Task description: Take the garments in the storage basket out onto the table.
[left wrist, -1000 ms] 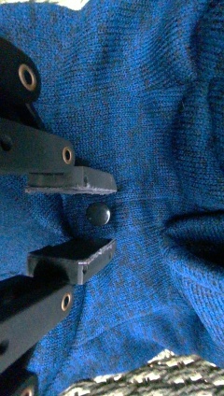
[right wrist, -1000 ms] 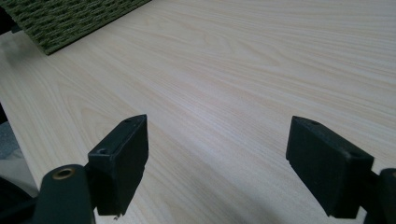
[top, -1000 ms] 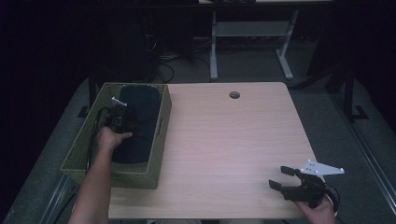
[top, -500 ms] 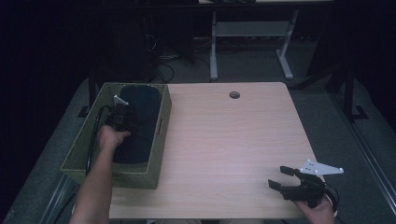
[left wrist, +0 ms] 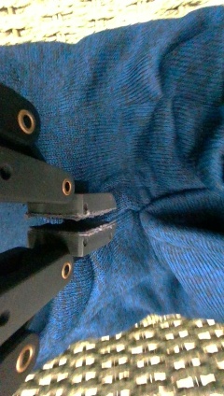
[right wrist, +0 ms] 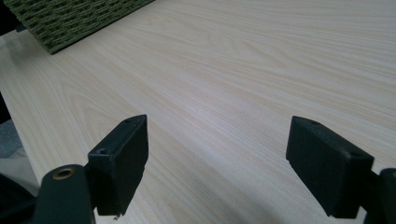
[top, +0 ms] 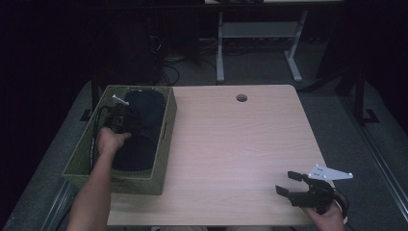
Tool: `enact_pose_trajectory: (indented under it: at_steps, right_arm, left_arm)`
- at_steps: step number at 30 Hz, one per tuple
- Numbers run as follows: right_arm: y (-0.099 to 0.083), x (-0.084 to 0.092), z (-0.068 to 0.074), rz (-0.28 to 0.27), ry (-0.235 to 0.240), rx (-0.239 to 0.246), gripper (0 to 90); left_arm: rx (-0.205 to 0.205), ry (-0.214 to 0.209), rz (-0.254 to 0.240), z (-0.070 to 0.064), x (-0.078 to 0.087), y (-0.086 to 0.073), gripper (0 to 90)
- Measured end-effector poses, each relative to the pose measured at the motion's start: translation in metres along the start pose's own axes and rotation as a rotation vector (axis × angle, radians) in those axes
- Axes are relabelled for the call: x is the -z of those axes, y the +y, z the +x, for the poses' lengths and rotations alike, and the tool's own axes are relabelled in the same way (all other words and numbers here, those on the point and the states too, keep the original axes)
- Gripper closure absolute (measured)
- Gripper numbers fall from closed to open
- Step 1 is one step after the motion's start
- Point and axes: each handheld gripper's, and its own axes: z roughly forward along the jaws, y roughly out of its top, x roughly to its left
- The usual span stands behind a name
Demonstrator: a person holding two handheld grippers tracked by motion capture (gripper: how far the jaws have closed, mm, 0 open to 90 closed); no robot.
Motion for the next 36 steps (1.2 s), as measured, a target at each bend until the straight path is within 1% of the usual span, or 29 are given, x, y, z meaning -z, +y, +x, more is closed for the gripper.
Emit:
enact_pose_trajectory:
  at_steps: [1,2,6,8,9,11,12,13,14,15,17,19,21,22,23,25,26,27,30,36]
  right_arm:
    - [0.000,0.000,0.000,0.000,0.000,0.000,20.7]
    - [0.000,0.000,0.000,0.000,0.001,0.000,20.7]
    - [0.000,-0.001,0.000,0.002,0.003,0.005,20.7]
    - [0.000,-0.002,0.000,0.006,0.002,0.004,20.7]
    - [0.000,-0.002,0.000,0.006,0.002,0.004,20.7]
    - [0.001,-0.001,0.000,0.002,0.002,0.001,20.7]
    - [0.001,-0.001,0.000,-0.002,0.002,0.002,20.7]
    - [0.001,0.000,0.000,-0.003,0.003,-0.002,20.7]
    - [0.001,0.000,0.000,-0.004,0.003,-0.002,20.7]
    - [0.001,0.000,0.000,-0.004,0.003,-0.002,20.7]
    - [0.001,0.000,0.000,-0.005,0.002,0.000,20.7]
    - [0.001,0.000,0.000,-0.006,0.002,0.001,20.7]
    - [0.002,0.000,0.000,-0.007,0.002,0.001,20.7]
    - [0.002,0.000,0.000,-0.008,0.002,0.002,20.7]
    - [0.002,0.000,0.000,-0.008,0.002,0.002,20.7]
    - [0.002,0.000,0.001,-0.011,0.002,0.003,20.7]
    - [0.002,0.000,0.001,-0.010,0.001,0.005,20.7]
    - [0.002,0.000,0.001,-0.010,0.001,0.005,20.7]
    - [0.002,0.000,0.001,-0.009,0.000,0.009,20.6]
    - [0.003,-0.001,0.001,-0.009,0.000,0.006,20.6]
  left_arm:
    - [0.000,0.000,0.000,0.000,0.000,0.000,85.7]
    - [-0.007,0.000,-0.005,-0.001,0.003,0.001,85.7]
    - [-0.012,-0.014,-0.029,-0.004,0.015,0.001,85.9]
    - [-0.021,-0.029,-0.050,-0.004,0.026,0.001,86.0]
    - [-0.021,-0.029,-0.050,-0.004,0.026,0.001,86.0]
    - [-0.016,-0.048,-0.076,-0.004,0.034,0.000,86.3]
    - [-0.011,-0.062,-0.098,-0.004,0.039,-0.001,86.3]
    - [-0.011,-0.062,-0.098,-0.004,0.039,-0.001,86.3]
    - [-0.013,-0.073,-0.116,-0.005,0.046,-0.002,86.3]
    - [-0.013,-0.073,-0.116,-0.005,0.046,-0.002,86.3]
    - [-0.012,-0.094,-0.142,-0.006,0.053,-0.004,86.3]
    - [-0.009,-0.121,-0.175,-0.006,0.062,-0.006,86.3]
    - [-0.006,-0.139,-0.201,-0.006,0.069,-0.007,86.3]
    - [0.004,-0.158,-0.231,-0.006,0.076,-0.008,86.3]
    - [0.004,-0.158,-0.231,-0.006,0.076,-0.008,86.3]
    - [0.008,-0.170,-0.255,-0.006,0.082,-0.010,86.2]
    - [0.012,-0.176,-0.276,-0.005,0.087,-0.011,86.3]
    - [0.012,-0.176,-0.276,-0.005,0.087,-0.011,86.3]
    - [0.012,-0.190,-0.297,-0.005,0.094,-0.012,86.3]
    - [-0.006,-0.198,-0.324,-0.010,0.106,-0.011,86.3]
